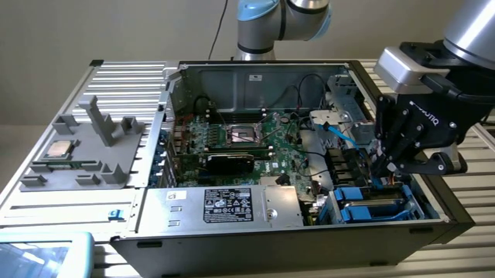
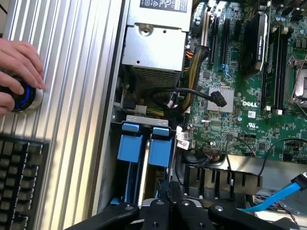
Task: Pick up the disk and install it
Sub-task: 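Insert the second disk wire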
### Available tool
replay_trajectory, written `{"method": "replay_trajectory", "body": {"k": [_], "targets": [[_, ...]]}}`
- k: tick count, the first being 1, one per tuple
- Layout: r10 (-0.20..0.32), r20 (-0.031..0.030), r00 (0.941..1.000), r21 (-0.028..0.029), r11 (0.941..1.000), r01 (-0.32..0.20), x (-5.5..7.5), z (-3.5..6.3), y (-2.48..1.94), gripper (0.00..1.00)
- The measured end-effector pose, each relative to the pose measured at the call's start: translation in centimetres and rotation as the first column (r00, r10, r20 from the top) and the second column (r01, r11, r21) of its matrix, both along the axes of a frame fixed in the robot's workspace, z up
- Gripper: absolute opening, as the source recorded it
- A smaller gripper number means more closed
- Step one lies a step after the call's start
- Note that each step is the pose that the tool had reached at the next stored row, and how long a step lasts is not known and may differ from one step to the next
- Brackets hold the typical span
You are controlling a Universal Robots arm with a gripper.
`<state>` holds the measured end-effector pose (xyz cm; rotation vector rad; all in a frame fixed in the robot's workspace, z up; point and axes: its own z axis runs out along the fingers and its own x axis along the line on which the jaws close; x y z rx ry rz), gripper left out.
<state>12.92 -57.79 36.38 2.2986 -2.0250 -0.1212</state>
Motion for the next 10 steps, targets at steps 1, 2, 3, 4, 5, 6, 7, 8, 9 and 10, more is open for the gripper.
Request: {"method": "replay_trajectory", "body": {"k": [1,2,3,4,5,6,7,8,9,10], "targets": [[0.011,0.0001,0.9999,0.0096,0.9999,-0.011,0.00,-0.01,0.00,0.11],[0.024,0.0002,0.9997,0.0174,0.9996,-0.024,0.00,-0.01,0.00,0.11],[0.039,0.0004,0.9993,0.0224,0.9990,-0.039,0.00,-0.01,0.00,0.11],[0.055,0.0007,0.9985,0.0258,0.9981,-0.055,0.00,0.00,0.00,0.11],[0.073,0.0013,0.9973,0.0281,0.9969,-0.073,0.00,-0.01,0.01,0.11],[0.091,0.0024,0.9959,0.0297,0.9954,-0.091,0.00,-0.01,0.00,0.11],[0.109,0.0041,0.9941,0.0311,0.9936,-0.109,0.00,-0.02,0.00,0.11],[0.127,0.0062,0.9918,0.0320,0.9913,-0.128,0.00,-0.03,0.00,0.11],[0.145,0.0085,0.9894,0.0327,0.9889,-0.145,0.00,-0.03,0.00,0.11],[0.163,0.0108,0.9866,0.0331,0.9861,-0.163,0.00,-0.02,0.00,0.11]]}}
